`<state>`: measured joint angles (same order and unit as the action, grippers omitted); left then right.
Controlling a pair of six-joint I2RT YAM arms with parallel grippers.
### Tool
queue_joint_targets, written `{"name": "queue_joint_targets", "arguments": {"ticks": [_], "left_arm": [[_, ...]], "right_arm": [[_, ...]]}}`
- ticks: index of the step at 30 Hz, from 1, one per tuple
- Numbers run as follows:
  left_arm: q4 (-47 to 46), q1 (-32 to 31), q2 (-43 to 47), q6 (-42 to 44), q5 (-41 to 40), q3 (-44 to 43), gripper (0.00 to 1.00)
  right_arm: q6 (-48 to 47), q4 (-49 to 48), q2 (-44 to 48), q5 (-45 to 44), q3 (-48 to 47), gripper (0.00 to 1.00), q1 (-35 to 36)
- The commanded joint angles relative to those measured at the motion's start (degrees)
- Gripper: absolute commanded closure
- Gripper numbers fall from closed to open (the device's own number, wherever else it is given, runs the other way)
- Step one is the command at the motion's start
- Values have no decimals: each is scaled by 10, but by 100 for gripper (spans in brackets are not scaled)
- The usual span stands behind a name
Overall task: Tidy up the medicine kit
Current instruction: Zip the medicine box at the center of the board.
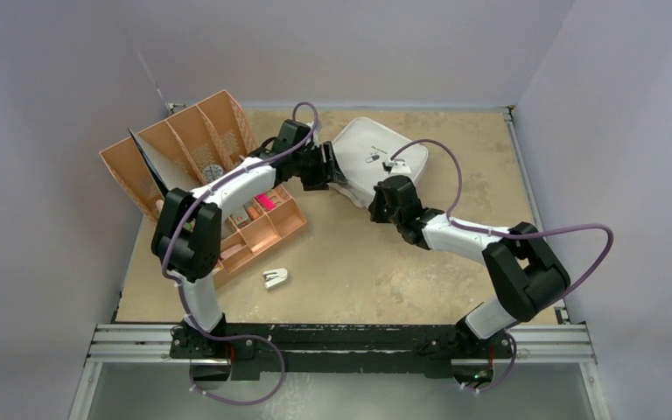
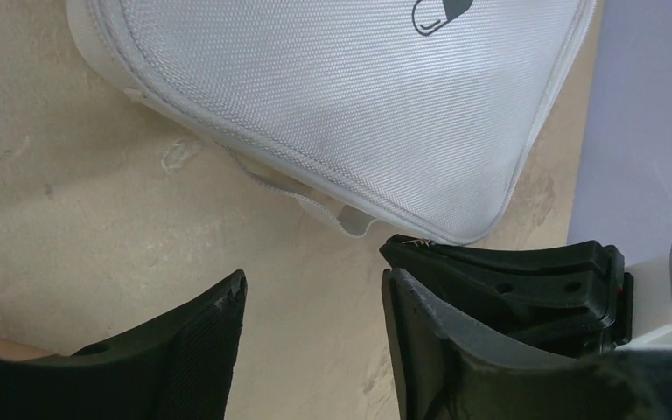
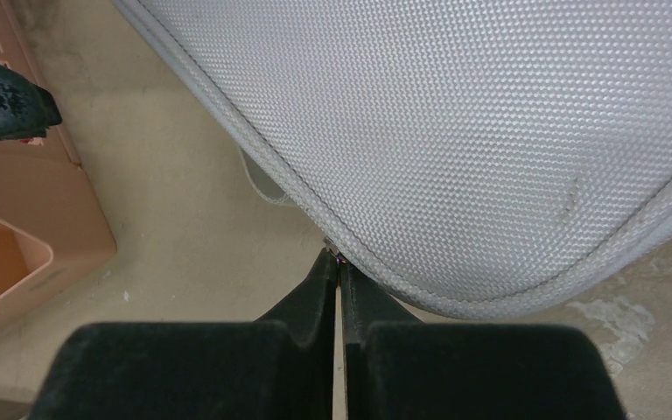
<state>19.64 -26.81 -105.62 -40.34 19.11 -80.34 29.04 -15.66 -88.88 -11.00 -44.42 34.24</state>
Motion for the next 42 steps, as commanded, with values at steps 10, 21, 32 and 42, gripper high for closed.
{"name": "queue_joint_targets", "arguments": {"ticks": [10, 21, 32, 42], "left_arm": [[-105, -37, -73, -69, 12, -34, 43], [-71, -45, -131, -65, -21, -86, 58], [18, -37, -147, 7, -77, -149, 100], [44, 6, -145, 40, -110, -166, 100]], "right_arm": [[20, -11, 5, -7, -14, 100, 10], [10, -13, 4, -18, 2, 100, 10], [-23, 77, 39, -55, 9, 100, 0], [-40, 133, 89, -63, 32, 100, -18]]}}
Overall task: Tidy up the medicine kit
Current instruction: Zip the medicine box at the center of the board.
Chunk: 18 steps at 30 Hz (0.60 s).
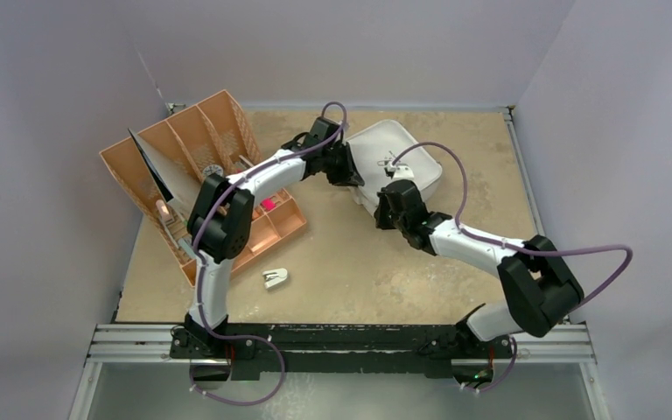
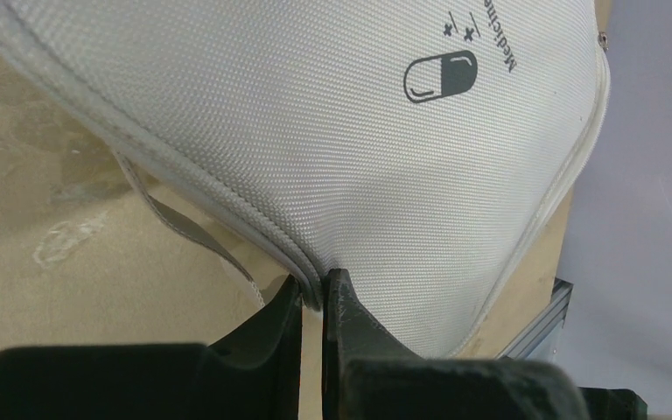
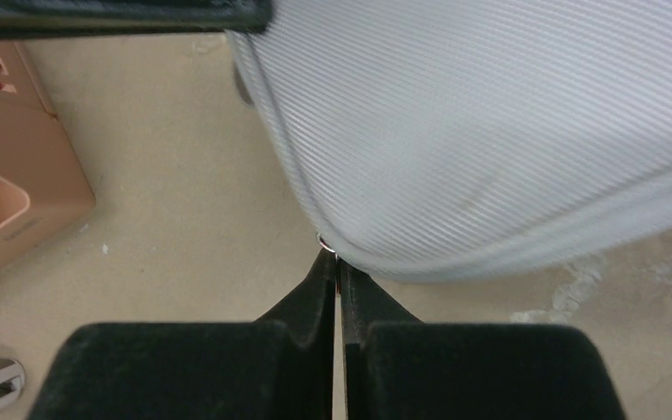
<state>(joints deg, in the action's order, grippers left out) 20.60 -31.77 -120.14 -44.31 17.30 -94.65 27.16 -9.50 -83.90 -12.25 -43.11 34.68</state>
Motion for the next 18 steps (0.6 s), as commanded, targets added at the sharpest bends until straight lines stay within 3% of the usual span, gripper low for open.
{"name": "queue_joint_targets", "arguments": {"ticks": [1, 7, 18], "left_arm": [[35, 58, 0, 83, -94, -25, 100], [45, 67, -9, 111, -100, -42, 100], [68, 86, -17, 226, -86, -60, 100]], "right_arm": [[-25, 74, 43, -47, 21, 100, -23], [-31, 93, 49, -56, 26, 100, -31], [-58, 85, 56, -18, 25, 100, -109]]}}
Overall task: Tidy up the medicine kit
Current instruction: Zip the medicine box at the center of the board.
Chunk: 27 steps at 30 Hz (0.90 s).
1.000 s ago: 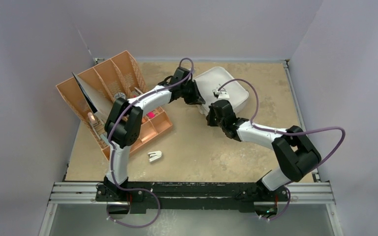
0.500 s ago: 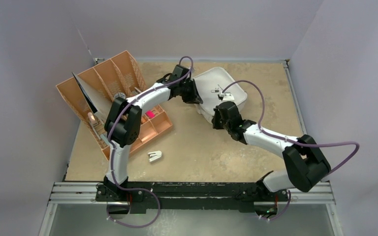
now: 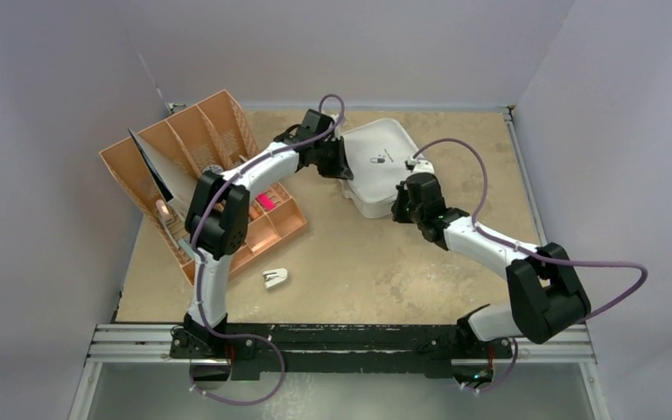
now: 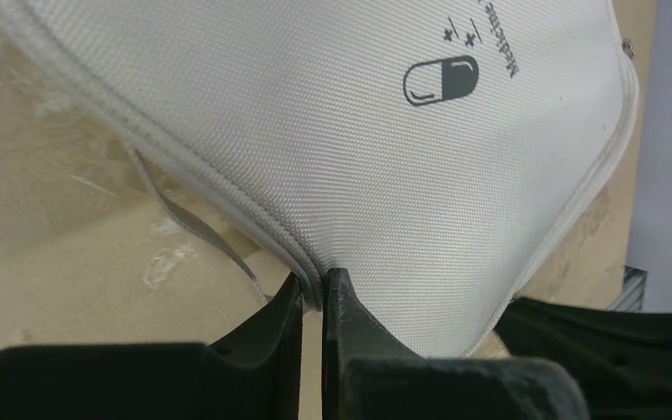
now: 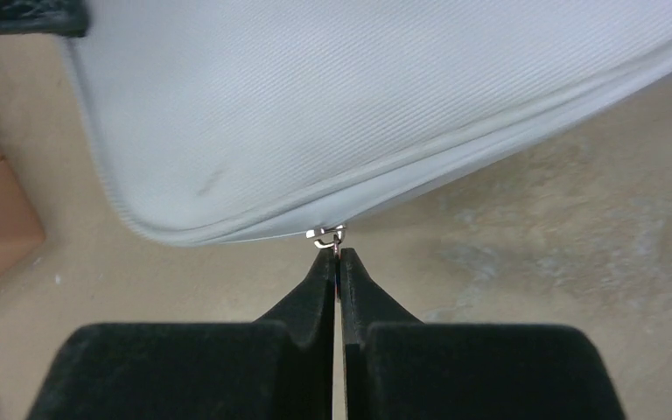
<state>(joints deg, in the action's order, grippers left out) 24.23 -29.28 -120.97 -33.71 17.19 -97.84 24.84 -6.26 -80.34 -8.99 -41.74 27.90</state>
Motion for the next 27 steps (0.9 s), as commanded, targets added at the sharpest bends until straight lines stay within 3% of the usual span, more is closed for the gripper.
{"name": "queue_joint_targets", "arguments": {"ticks": [1, 10, 18, 22, 27], "left_arm": [[37, 63, -12, 125, -84, -30, 100], [50, 66, -26, 143, -17, -62, 100], [103, 66, 3, 126, 5, -117, 61], [152, 66, 29, 113, -8, -119, 52], [136, 54, 79, 90, 0, -58, 46]], "right_arm": [[-39, 42, 22, -42, 15, 100, -43], [-37, -36, -12, 14, 31, 100, -45], [-11, -59, -34, 46, 10, 100, -44], [-1, -62, -42, 56, -1, 100, -43], [8, -69, -51, 59, -9, 100, -39]]}}
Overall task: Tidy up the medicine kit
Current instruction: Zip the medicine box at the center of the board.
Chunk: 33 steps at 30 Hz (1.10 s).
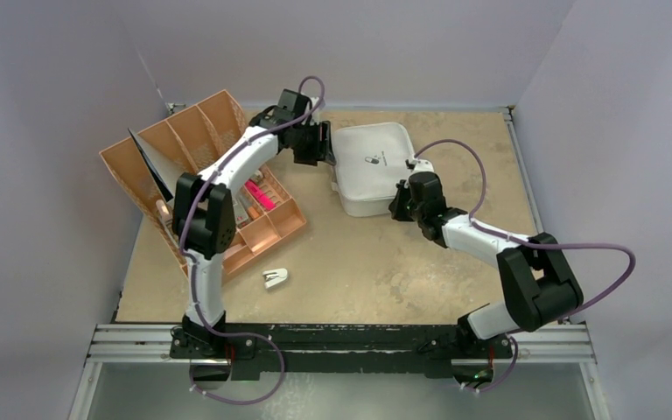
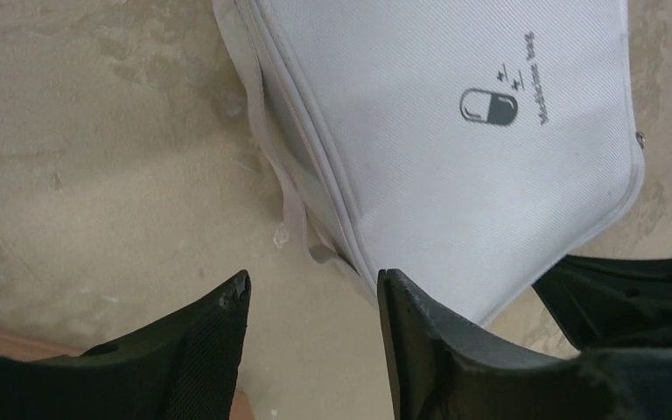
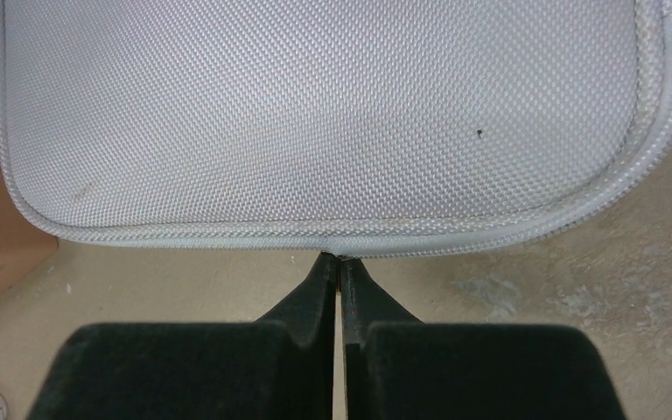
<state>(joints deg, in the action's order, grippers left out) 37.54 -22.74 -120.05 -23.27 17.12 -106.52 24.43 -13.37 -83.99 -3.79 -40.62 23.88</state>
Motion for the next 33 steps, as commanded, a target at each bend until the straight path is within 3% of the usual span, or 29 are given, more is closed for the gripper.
{"name": "queue_joint_targets", "arguments": {"ticks": [1, 9, 20, 23, 28, 33], "left_arm": [[-4, -15, 77, -19, 4, 41, 46], [-60, -39, 68, -67, 74, 105, 45], [-53, -65, 17, -62, 23, 109, 46], [-49, -65, 8, -54, 9, 103, 58], [-23, -65, -2, -32, -24, 94, 97], [-9, -64, 0, -15, -49, 93, 100]], "right_arm": [[12, 2, -16, 7, -20, 100, 1], [15, 2, -15, 5, -19, 100, 1], [2, 28, -5, -1, -20, 100, 1], [3, 35, -4, -10, -20, 100, 0], [-14, 74, 0, -55, -31, 100, -6], [-20, 102, 16, -94, -27, 100, -37]]}}
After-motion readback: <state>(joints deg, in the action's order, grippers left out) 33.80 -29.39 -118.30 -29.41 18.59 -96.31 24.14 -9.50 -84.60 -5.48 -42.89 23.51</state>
